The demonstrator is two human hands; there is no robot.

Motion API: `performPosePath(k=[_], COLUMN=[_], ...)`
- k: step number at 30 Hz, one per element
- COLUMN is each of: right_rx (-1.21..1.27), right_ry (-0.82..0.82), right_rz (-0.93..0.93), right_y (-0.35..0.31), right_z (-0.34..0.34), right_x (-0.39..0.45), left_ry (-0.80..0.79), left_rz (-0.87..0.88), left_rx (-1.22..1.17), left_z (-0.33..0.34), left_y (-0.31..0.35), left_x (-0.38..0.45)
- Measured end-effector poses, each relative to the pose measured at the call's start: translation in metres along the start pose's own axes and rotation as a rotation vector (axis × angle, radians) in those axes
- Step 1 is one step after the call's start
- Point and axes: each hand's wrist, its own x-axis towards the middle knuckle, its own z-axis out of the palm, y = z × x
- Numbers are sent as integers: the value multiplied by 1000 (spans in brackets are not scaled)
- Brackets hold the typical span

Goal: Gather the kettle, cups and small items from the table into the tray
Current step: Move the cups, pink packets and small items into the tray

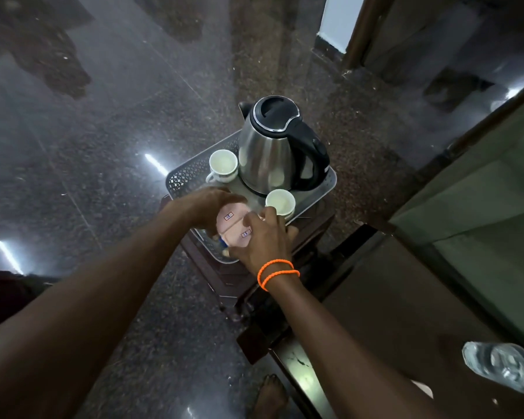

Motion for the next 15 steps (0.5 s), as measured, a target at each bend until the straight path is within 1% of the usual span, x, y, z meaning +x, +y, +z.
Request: performPosePath(k=[4,6,11,15], right_rx=[-109,-138,-197,-180], right_ry=[31,10,-31,-65], right_rz=[-40,-38,-45,-61], right_y=[1,-1,-8,-10], right_z=[3,5,9,9], right_x=[1,2,6,8], left_ry=[-59,-48,15,-24], left_rz=[-16,-17,-13,-22], left_rx=[-122,-165,-72,-27], left_z=[-1,0,7,6], left_y=[-8,-11,-11,-12], left_x=[0,0,-1,-4])
